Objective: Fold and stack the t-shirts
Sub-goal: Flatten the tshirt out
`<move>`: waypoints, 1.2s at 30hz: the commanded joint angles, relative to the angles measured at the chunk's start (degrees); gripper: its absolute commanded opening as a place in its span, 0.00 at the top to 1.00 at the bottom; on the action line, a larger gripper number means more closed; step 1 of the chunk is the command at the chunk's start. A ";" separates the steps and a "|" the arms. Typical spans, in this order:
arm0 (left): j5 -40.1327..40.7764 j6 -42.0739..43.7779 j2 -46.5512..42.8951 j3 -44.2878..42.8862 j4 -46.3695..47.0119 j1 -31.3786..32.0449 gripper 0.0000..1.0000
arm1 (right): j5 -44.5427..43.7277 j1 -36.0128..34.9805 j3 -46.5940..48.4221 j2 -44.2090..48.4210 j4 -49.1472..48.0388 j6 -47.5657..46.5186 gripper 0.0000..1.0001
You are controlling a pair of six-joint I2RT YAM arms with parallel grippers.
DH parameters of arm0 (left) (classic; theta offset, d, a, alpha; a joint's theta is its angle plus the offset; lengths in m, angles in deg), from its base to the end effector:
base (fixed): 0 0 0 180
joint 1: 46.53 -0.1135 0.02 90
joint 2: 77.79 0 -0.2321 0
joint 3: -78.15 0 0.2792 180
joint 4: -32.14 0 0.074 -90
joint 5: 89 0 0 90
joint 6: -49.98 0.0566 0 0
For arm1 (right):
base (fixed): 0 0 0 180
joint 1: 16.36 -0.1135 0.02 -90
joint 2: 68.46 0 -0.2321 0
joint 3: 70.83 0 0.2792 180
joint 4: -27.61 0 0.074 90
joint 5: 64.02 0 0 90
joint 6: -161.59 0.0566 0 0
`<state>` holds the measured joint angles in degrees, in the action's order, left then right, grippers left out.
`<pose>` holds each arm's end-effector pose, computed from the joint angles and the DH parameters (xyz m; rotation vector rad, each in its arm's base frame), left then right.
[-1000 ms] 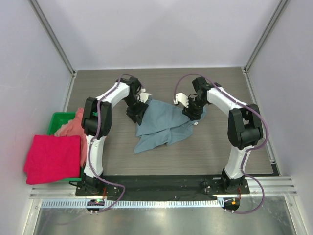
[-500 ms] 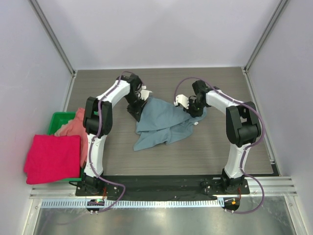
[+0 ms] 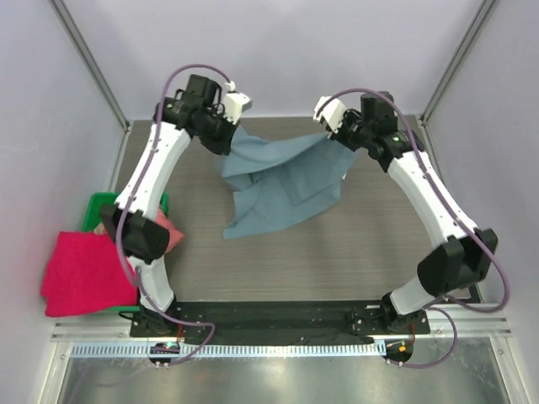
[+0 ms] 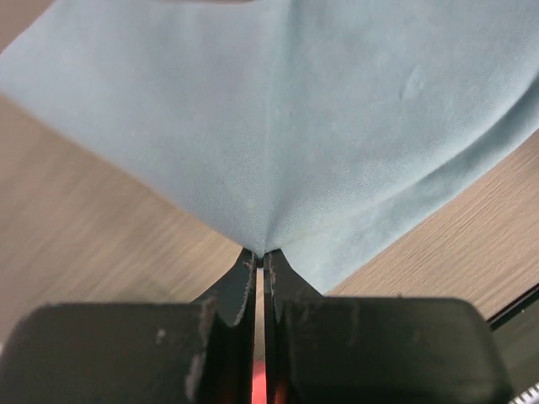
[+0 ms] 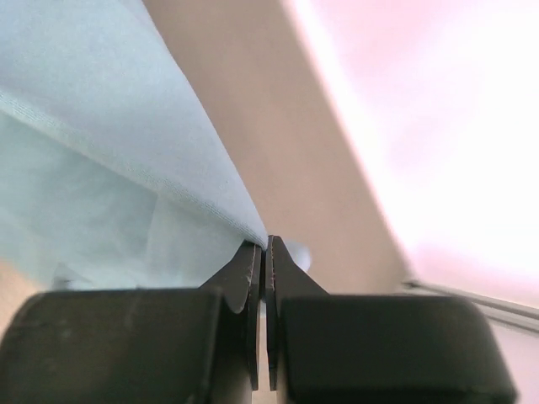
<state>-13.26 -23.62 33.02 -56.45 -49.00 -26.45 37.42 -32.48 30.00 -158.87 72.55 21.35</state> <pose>0.3967 -0.1599 0.3346 0.8903 2.4018 -0.3441 0.3840 0.1227 0.3227 -1.2770 1.7451 -0.1264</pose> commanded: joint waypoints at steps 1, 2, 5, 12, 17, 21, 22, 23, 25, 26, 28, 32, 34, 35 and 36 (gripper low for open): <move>2.83 1.00 -8.05 -1.56 -0.26 -0.12 1.00 | -2.65 -2.33 4.56 7.95 -0.29 3.48 0.99; 3.01 1.09 -10.84 -0.51 -0.26 -0.12 1.00 | -3.00 -2.86 5.78 8.84 0.77 3.22 0.99; 3.54 1.09 -15.95 1.07 -0.97 -0.04 1.00 | -5.02 -6.02 7.98 12.71 5.60 2.60 0.99; 3.45 1.53 -26.33 4.50 -2.02 0.14 1.00 | -9.15 -12.00 14.14 19.39 14.65 7.17 0.99; 3.19 2.49 -25.91 5.21 -1.85 0.14 1.00 | -10.65 -12.01 16.17 20.19 16.33 7.44 0.99; 0.91 4.25 -21.87 8.63 0.08 0.14 1.00 | -13.72 -11.92 9.94 19.93 12.39 4.37 0.99; 0.29 5.29 -19.25 10.20 0.43 0.14 0.99 | -14.08 -11.83 8.19 19.49 11.77 3.14 0.99; -0.76 5.57 -17.83 10.91 0.87 0.14 0.99 | -14.25 -11.74 4.78 19.14 11.24 1.48 0.99; -1.38 5.83 -14.58 12.84 2.72 0.14 0.99 | -12.86 -9.64 1.07 17.04 8.61 0.41 0.99; -1.90 6.09 -10.82 13.12 3.16 0.14 0.98 | -12.24 -8.41 -2.43 15.89 7.64 0.14 0.99; -3.22 6.27 -5.80 12.07 4.21 0.14 0.98 | -8.21 -4.30 -5.35 11.52 3.34 0.40 0.99; 2.99 2.07 13.83 1.12 7.81 0.05 1.00 | -4.94 2.40 -5.38 -1.40 -5.52 2.42 0.99; 7.48 1.18 22.83 -16.90 4.67 0.05 0.81 | -5.37 4.85 2.22 -9.48 -6.43 3.91 0.96; 9.23 0.74 27.05 -24.25 3.09 0.05 0.65 | -6.51 5.13 5.93 -17.61 -5.91 4.79 0.73; 11.25 -0.74 33.97 -31.11 1.07 0.05 0.53 | -7.91 5.39 10.15 -20.91 -5.38 6.02 0.66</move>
<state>-9.04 -20.95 59.64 -69.85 -46.35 -26.15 31.02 -28.96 29.54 -171.63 74.04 24.41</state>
